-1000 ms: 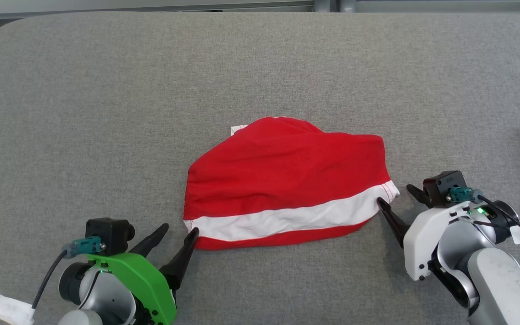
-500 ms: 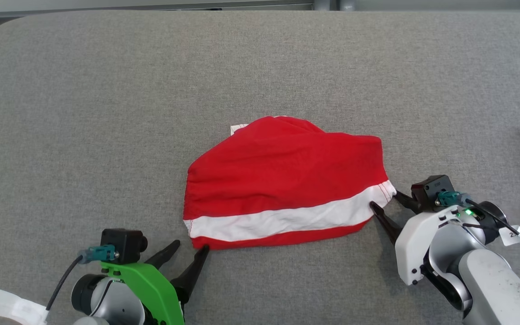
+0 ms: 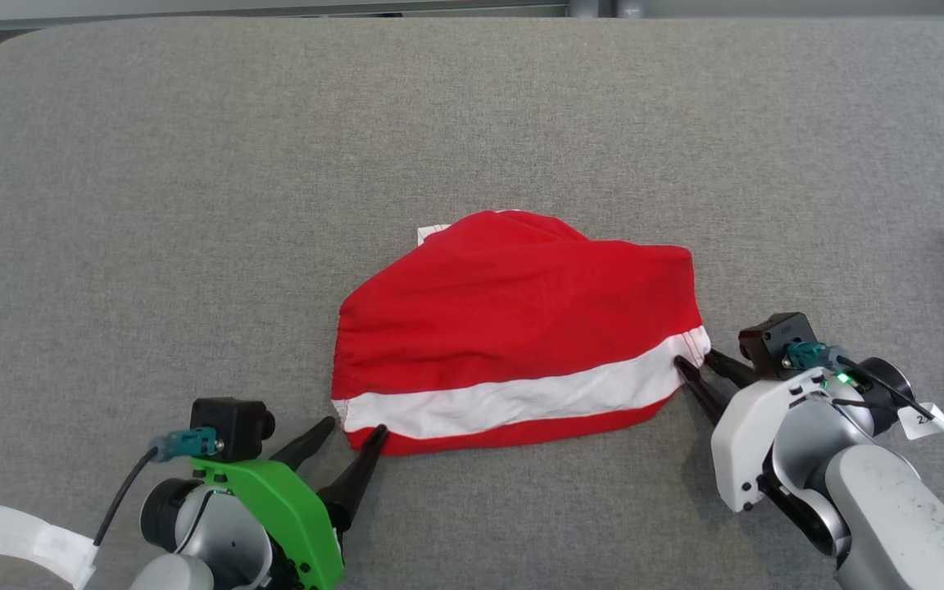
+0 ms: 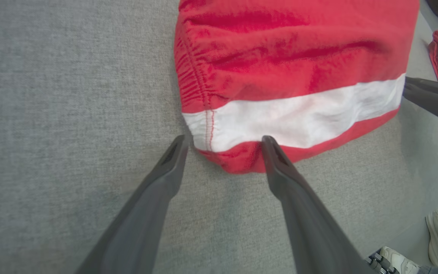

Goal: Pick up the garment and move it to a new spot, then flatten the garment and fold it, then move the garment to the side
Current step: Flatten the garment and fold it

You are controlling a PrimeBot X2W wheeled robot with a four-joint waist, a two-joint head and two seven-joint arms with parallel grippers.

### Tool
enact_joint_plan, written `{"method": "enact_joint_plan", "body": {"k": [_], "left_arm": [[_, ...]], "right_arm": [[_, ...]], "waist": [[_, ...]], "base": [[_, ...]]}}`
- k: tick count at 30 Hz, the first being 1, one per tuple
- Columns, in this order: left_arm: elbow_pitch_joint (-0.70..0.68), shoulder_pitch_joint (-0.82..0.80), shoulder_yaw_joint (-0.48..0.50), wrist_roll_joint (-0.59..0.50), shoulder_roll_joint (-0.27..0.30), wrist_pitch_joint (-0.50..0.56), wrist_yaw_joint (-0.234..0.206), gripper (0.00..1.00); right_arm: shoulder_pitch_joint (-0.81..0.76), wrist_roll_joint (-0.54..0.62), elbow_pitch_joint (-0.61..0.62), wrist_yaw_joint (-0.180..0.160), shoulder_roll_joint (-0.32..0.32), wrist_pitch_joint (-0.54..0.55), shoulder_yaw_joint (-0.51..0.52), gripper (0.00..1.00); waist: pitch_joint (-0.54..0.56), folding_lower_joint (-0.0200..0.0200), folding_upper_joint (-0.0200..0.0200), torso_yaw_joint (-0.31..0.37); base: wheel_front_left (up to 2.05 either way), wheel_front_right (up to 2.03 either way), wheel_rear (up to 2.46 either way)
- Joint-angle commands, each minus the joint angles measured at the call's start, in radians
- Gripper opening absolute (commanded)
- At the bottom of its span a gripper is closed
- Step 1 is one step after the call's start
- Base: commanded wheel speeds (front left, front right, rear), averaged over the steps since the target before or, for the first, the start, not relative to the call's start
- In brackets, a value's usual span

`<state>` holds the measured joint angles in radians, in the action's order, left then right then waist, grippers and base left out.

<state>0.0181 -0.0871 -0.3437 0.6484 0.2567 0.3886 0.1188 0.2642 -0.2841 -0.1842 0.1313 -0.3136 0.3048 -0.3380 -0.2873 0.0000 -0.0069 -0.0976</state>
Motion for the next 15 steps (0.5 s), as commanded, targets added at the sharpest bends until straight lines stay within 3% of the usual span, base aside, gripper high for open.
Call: {"method": "enact_joint_plan", "body": {"k": [1,3,8,9,10,11,13,15], "left_arm": [[0.008,-0.017,-0.002,0.007,-0.007,-0.006,0.002,1.00],[0.019,-0.025,-0.010,0.009,-0.012,-0.012,0.004,1.00],[0.032,-0.030,-0.027,0.017,-0.026,-0.023,0.004,0.99],[0.033,-0.031,-0.030,0.015,-0.025,-0.027,0.005,0.84],[0.035,-0.033,-0.031,0.014,-0.024,-0.030,0.005,0.51],[0.036,-0.035,-0.032,0.013,-0.024,-0.033,0.006,0.40],[0.038,-0.038,-0.035,0.014,-0.024,-0.040,0.006,0.06],[0.040,-0.038,-0.040,0.017,-0.022,-0.045,0.007,0.00]], "right_arm": [[0.006,-0.004,-0.009,-0.001,-0.003,-0.005,-0.005,0.36],[0.010,-0.005,-0.015,-0.001,-0.003,-0.005,-0.011,0.33],[0.018,-0.012,-0.027,-0.001,-0.002,-0.014,-0.019,0.13],[0.018,-0.012,-0.029,-0.001,-0.002,-0.013,-0.020,0.04],[0.019,-0.012,-0.030,-0.001,-0.003,-0.015,-0.021,0.00],[0.019,-0.014,-0.032,-0.001,-0.003,-0.016,-0.021,0.00],[0.018,-0.017,-0.036,-0.001,-0.004,-0.019,-0.023,0.00],[0.016,-0.019,-0.039,-0.001,-0.005,-0.021,-0.024,0.00]], "waist": [[0.000,0.0000,0.0069,0.002],[0.000,0.0000,0.0069,0.004],[0.003,0.0000,0.0069,0.008],[0.002,0.0000,0.0069,0.008],[0.002,0.0000,0.0069,0.008],[0.002,0.0000,0.0069,0.008],[0.004,0.0000,0.0069,0.007],[0.006,0.0000,0.0069,0.005]], "base": [[0.00,0.00,0.00],[0.00,0.00,0.00],[0.00,0.00,0.00],[0.00,0.00,0.00],[0.00,0.00,0.00],[0.00,0.00,0.00],[0.00,0.00,0.00],[0.00,0.00,0.00]]}}
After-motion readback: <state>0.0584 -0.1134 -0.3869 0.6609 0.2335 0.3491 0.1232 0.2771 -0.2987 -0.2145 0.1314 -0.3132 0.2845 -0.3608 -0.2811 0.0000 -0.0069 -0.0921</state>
